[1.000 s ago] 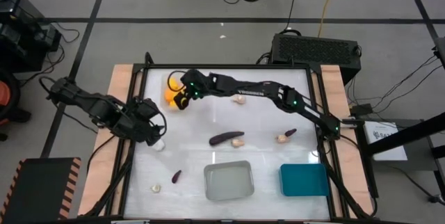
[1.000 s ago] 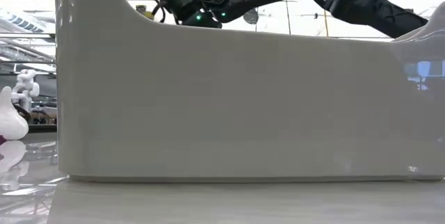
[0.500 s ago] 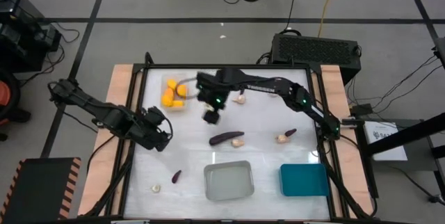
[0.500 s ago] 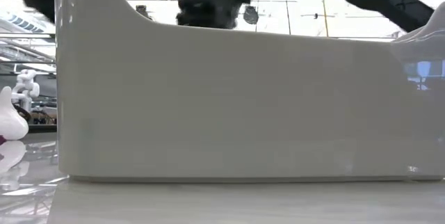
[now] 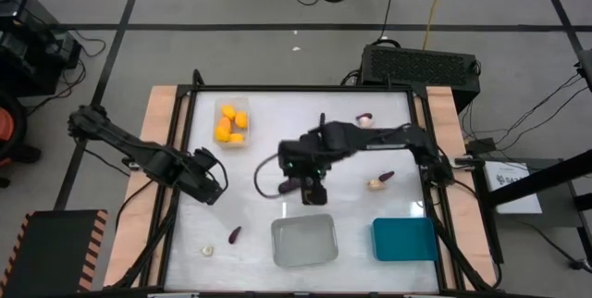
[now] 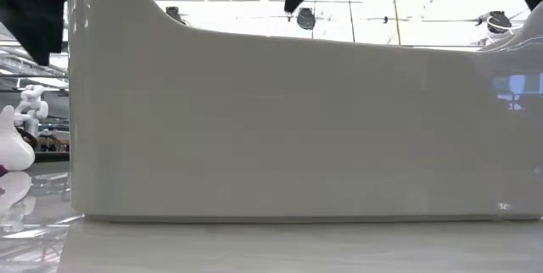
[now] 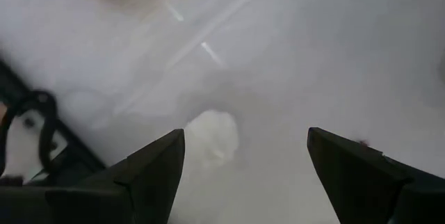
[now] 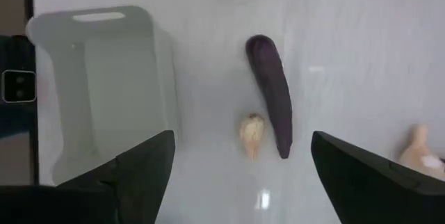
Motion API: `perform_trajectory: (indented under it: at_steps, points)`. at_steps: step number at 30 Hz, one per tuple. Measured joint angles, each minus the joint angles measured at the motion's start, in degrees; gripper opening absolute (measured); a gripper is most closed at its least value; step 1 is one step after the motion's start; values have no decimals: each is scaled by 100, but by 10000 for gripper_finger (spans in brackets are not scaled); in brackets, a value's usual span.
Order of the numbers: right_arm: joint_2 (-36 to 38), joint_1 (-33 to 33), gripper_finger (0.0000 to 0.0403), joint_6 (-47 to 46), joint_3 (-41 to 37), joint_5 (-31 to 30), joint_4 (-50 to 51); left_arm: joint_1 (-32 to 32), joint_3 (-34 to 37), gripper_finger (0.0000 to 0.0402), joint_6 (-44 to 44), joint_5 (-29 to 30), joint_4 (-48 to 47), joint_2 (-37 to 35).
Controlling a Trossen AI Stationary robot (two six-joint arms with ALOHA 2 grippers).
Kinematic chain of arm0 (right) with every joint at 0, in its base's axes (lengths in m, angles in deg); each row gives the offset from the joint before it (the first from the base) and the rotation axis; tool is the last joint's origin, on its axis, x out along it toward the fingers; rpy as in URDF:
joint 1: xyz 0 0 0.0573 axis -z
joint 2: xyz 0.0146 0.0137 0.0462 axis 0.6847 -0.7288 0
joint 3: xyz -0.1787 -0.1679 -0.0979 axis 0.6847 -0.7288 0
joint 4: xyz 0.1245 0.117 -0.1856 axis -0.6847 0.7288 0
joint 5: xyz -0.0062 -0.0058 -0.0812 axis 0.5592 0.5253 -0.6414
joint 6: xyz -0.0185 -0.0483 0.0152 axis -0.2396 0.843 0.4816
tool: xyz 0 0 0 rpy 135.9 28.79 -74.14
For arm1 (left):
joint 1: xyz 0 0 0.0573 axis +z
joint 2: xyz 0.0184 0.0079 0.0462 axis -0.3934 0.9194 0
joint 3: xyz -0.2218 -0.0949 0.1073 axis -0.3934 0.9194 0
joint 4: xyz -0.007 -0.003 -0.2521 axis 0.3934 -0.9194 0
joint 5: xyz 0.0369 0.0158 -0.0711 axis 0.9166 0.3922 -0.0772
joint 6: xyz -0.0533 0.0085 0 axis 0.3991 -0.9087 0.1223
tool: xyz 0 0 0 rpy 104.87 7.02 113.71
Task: Sort produce into baskets
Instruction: Put the garlic into the gray bin
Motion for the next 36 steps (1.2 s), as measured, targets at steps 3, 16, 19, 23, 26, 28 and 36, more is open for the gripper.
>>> perform_trajectory:
  at_steps: [3, 16, 19, 23, 26, 28, 36]
  points:
    - [77, -265, 329, -128, 0, -362, 0, 0, 50, 309, 14, -207, -20, 141]
    - [342, -786, 329, -712, -2, -1883, 518, -335, 801, 309, 38, -381, 347, 719]
    - [531, -986, 329, -866, -2, -2182, 518, -392, 1040, 309, 176, -335, 468, 718]
    - [765, -1109, 329, -1093, -2, -2526, 519, -454, 1338, 306, 271, -325, 917, 718]
    - [903, -1115, 329, -1285, -2, -2686, 520, -490, 1539, 288, 139, -328, 1309, 717]
    - [960, -1104, 329, -1363, -2, -2748, 520, -487, 1661, 268, 137, -328, 1513, 715]
    - [990, -1051, 329, -1310, -2, -2746, 518, -487, 1836, 141, 135, -370, 1604, 710]
